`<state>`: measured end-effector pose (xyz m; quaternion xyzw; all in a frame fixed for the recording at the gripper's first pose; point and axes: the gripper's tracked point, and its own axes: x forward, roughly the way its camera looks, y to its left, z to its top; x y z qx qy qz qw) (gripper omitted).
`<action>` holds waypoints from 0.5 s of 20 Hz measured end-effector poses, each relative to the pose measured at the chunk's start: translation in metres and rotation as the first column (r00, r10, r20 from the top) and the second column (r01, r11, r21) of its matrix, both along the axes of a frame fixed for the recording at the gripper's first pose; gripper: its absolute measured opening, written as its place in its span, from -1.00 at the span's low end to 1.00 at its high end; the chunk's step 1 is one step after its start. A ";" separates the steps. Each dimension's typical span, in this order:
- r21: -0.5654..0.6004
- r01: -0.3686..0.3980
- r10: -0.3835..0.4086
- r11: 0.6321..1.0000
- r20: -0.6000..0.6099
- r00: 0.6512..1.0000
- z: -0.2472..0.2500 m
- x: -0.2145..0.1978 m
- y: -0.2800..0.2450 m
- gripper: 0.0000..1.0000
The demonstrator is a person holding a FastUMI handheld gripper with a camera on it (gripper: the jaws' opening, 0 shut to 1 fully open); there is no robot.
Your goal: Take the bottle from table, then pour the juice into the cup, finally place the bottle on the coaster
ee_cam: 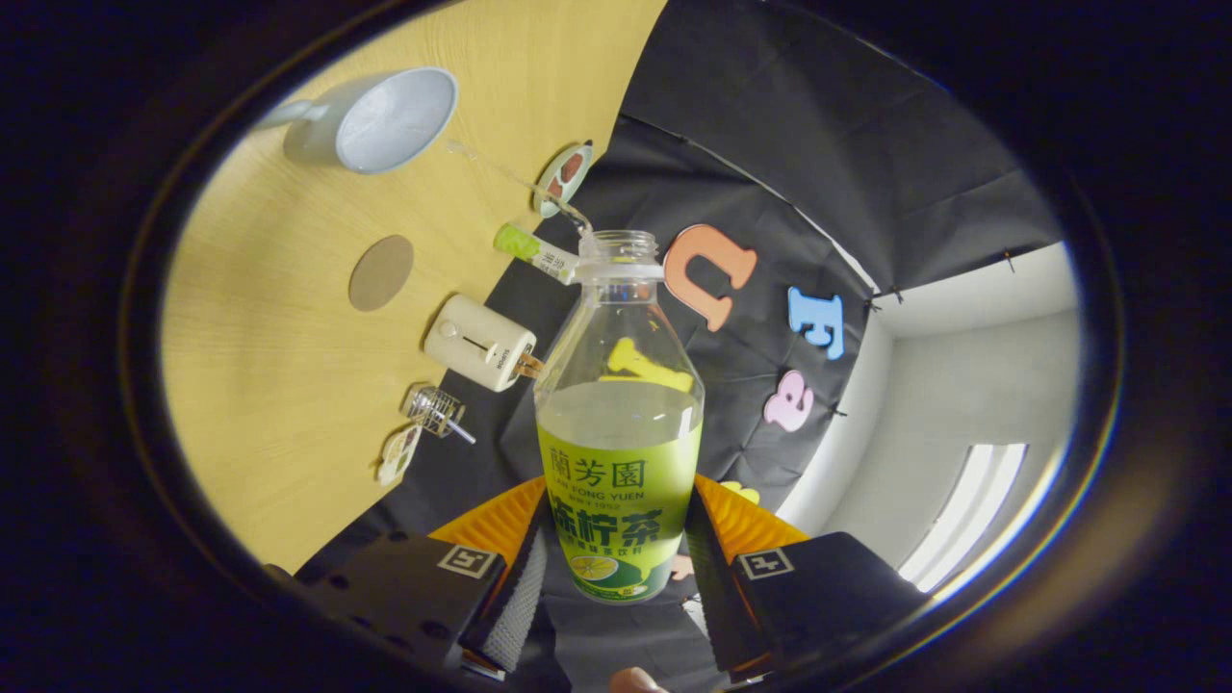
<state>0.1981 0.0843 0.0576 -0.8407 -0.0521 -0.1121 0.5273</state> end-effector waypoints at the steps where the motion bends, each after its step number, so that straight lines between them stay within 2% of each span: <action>1: -0.004 -0.002 0.002 1.000 0.001 1.000 0.000 0.000 0.001 0.52; 10: -0.048 -0.017 0.018 0.999 0.014 1.000 0.004 -0.002 0.007 0.52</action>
